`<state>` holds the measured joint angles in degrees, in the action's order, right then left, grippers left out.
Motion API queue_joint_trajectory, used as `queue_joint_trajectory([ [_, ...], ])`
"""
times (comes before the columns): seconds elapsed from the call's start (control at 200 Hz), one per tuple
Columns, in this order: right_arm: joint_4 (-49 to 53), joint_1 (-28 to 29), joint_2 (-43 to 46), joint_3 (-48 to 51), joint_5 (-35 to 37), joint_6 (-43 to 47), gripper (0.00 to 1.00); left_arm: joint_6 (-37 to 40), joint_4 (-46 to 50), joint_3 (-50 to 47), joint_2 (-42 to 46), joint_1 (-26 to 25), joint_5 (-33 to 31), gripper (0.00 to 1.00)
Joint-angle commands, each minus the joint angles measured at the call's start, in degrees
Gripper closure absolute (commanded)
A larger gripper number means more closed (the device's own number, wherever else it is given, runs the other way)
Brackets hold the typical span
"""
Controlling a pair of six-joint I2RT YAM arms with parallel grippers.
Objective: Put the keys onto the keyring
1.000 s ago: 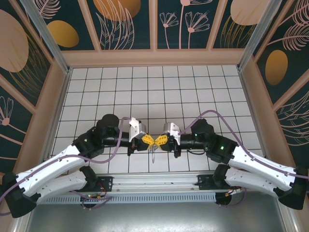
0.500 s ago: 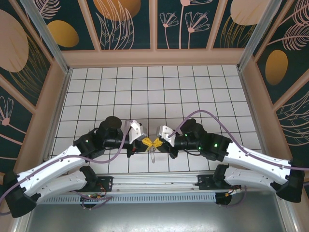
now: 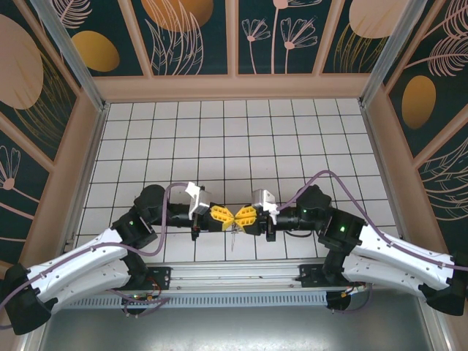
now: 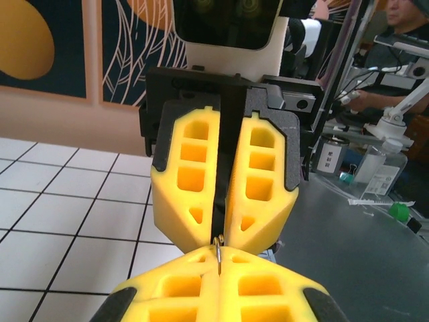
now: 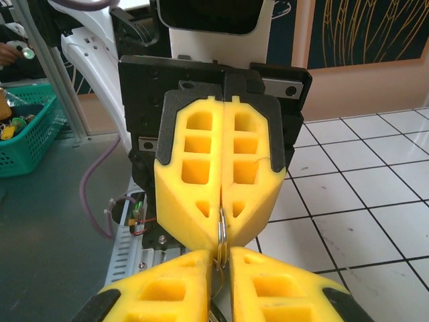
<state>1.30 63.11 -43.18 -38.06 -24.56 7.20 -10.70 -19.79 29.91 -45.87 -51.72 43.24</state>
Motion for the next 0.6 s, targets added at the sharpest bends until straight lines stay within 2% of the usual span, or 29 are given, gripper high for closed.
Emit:
queue_joint_trajectory([
  [0.0,-1.8,0.4,-1.7,1.1,0.4,-1.1,0.89,-2.3,-10.1,-0.1,0.8,-1.2,2.9,1.00],
  [0.1,-1.9,0.5,-1.7,0.8,0.8,-1.0,1.00,-0.6,-6.7,0.7,0.5,-1.5,2.6,1.00],
  [0.21,-1.3,0.4,-1.3,0.7,2.3,-0.5,1.00,1.8,-1.0,2.4,0.0,-1.8,1.8,1.00],
  [0.45,5.2,0.5,-1.2,-1.5,5.7,1.2,1.00,10.9,19.5,10.3,-3.5,-2.1,-3.7,0.99],
  [0.596,9.4,0.5,-3.0,-4.0,7.3,2.6,1.00,12.4,24.2,12.4,-5.2,-2.2,-5.7,0.93],
])
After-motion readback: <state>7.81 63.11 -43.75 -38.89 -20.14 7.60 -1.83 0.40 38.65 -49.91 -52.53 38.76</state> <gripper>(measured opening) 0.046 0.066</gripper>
